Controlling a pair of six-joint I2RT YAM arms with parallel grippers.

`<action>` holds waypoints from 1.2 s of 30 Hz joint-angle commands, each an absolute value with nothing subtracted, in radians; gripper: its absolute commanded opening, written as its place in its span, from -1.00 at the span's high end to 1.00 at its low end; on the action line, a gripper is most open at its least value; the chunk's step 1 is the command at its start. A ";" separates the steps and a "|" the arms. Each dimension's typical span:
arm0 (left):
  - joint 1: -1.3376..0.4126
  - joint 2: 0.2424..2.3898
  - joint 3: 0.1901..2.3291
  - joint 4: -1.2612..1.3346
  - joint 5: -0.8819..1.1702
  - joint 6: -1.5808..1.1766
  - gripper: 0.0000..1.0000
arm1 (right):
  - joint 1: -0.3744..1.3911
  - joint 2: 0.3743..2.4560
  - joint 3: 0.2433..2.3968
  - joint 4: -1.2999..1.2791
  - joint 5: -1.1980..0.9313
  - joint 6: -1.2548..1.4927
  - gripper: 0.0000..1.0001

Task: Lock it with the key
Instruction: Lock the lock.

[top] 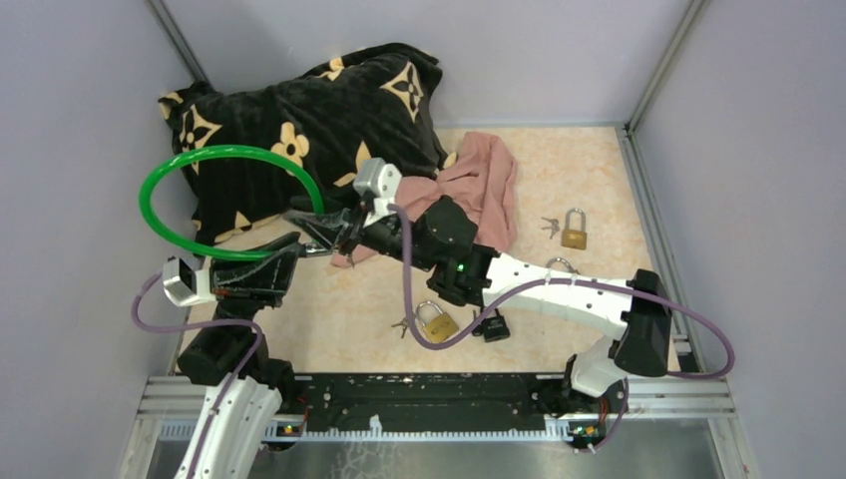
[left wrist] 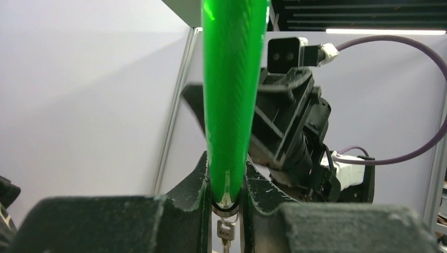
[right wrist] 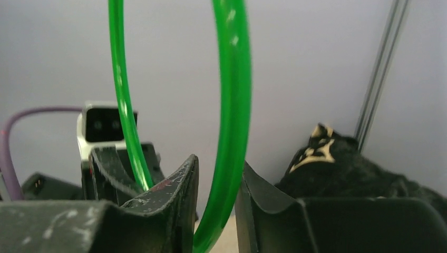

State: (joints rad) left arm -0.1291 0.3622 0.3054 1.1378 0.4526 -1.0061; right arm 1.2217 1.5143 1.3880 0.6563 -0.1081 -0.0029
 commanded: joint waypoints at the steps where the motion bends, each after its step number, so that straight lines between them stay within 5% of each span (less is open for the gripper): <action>1: -0.136 0.335 0.328 1.226 0.393 -0.995 1.00 | 1.239 1.523 1.395 0.472 -0.111 -0.053 0.37; 5: -0.136 0.332 0.312 1.198 0.394 -0.977 1.00 | 1.240 1.506 1.408 0.470 -0.117 -0.064 0.19; 13: -0.137 0.325 0.302 1.214 0.388 -0.951 1.00 | 1.240 1.455 1.452 0.313 -0.145 -0.088 -0.96; 24: -0.137 0.323 0.304 1.209 0.388 -0.955 1.00 | 1.127 1.400 1.608 -0.166 -0.429 0.153 -0.93; 36: -0.137 0.321 0.304 1.201 0.397 -0.962 1.00 | 1.032 1.318 1.424 -0.011 -0.547 0.438 -0.56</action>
State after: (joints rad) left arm -0.1394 0.3298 0.2947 1.1706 0.4206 -0.9646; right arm 1.0275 1.3224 1.4067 -0.0738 -0.4801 0.3523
